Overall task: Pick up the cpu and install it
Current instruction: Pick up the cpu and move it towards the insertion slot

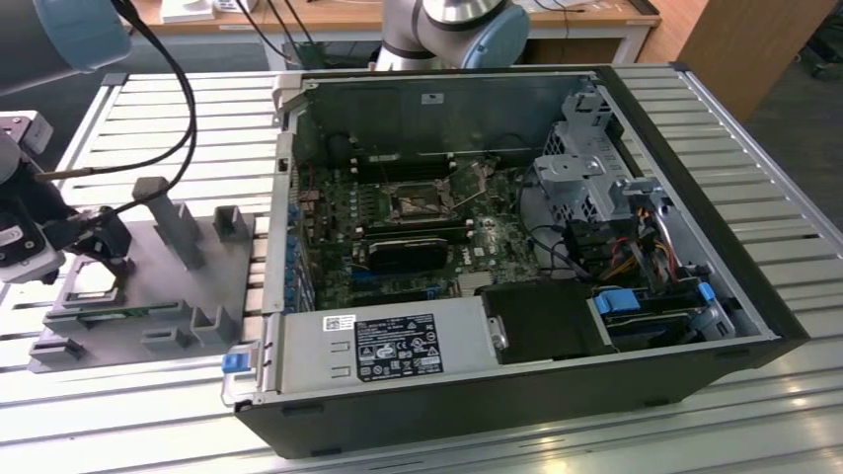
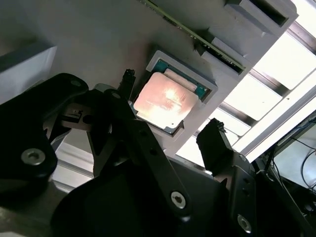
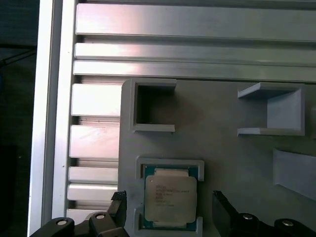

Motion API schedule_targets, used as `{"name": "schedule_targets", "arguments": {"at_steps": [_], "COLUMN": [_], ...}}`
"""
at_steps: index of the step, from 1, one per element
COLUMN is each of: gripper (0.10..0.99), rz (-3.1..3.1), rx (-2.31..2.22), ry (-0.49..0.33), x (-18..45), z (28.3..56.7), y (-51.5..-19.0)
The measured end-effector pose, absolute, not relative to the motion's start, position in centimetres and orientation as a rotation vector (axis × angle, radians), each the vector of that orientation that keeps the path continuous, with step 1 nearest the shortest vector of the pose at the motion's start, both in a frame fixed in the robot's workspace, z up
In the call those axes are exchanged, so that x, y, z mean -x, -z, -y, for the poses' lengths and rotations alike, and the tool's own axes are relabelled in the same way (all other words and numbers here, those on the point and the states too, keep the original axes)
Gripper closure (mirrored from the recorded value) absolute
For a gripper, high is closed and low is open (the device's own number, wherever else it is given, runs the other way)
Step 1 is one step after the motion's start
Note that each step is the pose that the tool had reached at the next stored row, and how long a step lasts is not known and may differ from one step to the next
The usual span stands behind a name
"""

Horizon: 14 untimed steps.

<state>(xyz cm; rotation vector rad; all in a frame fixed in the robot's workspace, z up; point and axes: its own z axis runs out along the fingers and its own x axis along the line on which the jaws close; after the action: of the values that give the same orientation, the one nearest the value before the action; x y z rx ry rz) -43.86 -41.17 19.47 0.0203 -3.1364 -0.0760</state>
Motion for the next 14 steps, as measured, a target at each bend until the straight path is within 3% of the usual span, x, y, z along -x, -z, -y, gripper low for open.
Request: {"name": "schedule_targets", "arguments": {"at_steps": [6, 8, 9, 14], "gripper": [0.298, 0.314, 0.380, 0.380], "rz": [3.136, 3.136, 3.136, 3.136], "rx": [-0.020, -0.021, -0.021, -0.021], "ry": [0.076, 0.076, 0.076, 0.076], "x": [43.85, 43.86, 43.85, 43.85], "z": [41.09, 41.08, 41.07, 41.05], "y": [-18.71, -18.67, -18.66, -18.56]}}
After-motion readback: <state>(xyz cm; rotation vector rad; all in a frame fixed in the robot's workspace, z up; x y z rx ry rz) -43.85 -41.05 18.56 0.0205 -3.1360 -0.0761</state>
